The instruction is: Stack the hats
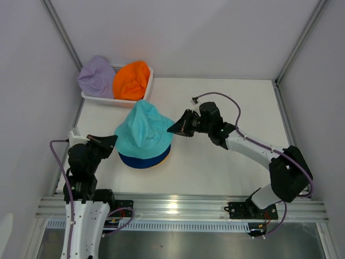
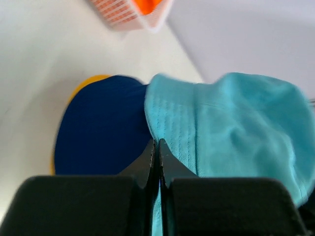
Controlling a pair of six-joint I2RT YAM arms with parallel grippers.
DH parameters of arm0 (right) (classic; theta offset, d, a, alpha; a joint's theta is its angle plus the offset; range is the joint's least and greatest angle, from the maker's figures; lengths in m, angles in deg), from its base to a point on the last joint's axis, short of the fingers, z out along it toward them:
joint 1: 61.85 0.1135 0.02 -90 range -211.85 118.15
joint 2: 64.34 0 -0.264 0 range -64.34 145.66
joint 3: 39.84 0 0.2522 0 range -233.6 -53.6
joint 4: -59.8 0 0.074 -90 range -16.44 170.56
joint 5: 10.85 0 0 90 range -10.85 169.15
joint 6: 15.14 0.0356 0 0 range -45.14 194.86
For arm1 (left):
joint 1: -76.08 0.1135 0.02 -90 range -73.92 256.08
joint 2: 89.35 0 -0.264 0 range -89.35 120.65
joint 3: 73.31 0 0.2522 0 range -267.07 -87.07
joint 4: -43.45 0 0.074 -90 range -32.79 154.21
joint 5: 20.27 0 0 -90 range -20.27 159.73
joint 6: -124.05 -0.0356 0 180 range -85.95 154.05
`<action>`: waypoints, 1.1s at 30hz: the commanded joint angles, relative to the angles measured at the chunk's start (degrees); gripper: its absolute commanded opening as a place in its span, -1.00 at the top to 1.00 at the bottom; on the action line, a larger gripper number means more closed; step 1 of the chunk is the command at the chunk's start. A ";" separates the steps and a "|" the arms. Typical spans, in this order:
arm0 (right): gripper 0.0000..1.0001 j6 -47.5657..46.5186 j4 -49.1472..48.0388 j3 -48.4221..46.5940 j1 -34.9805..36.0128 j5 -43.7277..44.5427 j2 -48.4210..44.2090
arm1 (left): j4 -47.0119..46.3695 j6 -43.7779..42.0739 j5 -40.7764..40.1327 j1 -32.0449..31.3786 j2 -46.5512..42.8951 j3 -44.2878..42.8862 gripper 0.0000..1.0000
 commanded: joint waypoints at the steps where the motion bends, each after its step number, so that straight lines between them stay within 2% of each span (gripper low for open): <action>1: 1.00 0.80 -2.47 3.28 0.43 0.38 0.73 | 2.71 -3.23 -3.07 -0.35 -0.93 5.02 0.99; 5: 1.00 -1.04 -1.78 2.93 0.61 1.00 3.27 | 1.13 -4.02 -5.52 -0.44 -0.59 7.67 0.99; 14: 1.00 -3.94 -0.11 0.12 -1.76 -0.75 10.13 | 1.39 -5.16 -11.77 -0.26 3.37 7.59 0.99; 17: 0.99 -4.21 0.16 -1.98 -3.78 -2.86 11.62 | 2.27 -5.08 -10.90 -0.26 3.81 7.41 0.99; 20: 0.94 -4.30 -0.20 -5.93 -5.71 -4.45 12.15 | 1.48 -5.86 -6.16 -0.44 1.27 8.11 0.99; 25: 0.78 -8.60 5.24 -16.92 -6.60 -6.47 17.60 | 4.81 -6.48 -6.94 -0.35 -1.11 8.64 0.99; 26: 0.67 -8.87 5.95 -19.81 -6.60 -8.30 19.78 | 5.43 -6.48 -6.68 -0.44 -1.11 8.47 0.99; 31: 0.44 -7.38 4.03 -22.21 -6.60 -10.43 22.53 | 6.13 -5.16 -4.74 -0.52 -2.07 8.55 0.99; 32: 0.45 -6.33 2.46 -22.12 -6.60 -10.17 22.62 | 6.22 -4.73 -5.00 -0.52 -2.60 8.99 0.99; 33: 0.65 -5.89 1.66 -22.04 -6.34 -10.08 22.79 | 6.22 -4.03 -5.09 -0.52 -2.87 9.26 0.99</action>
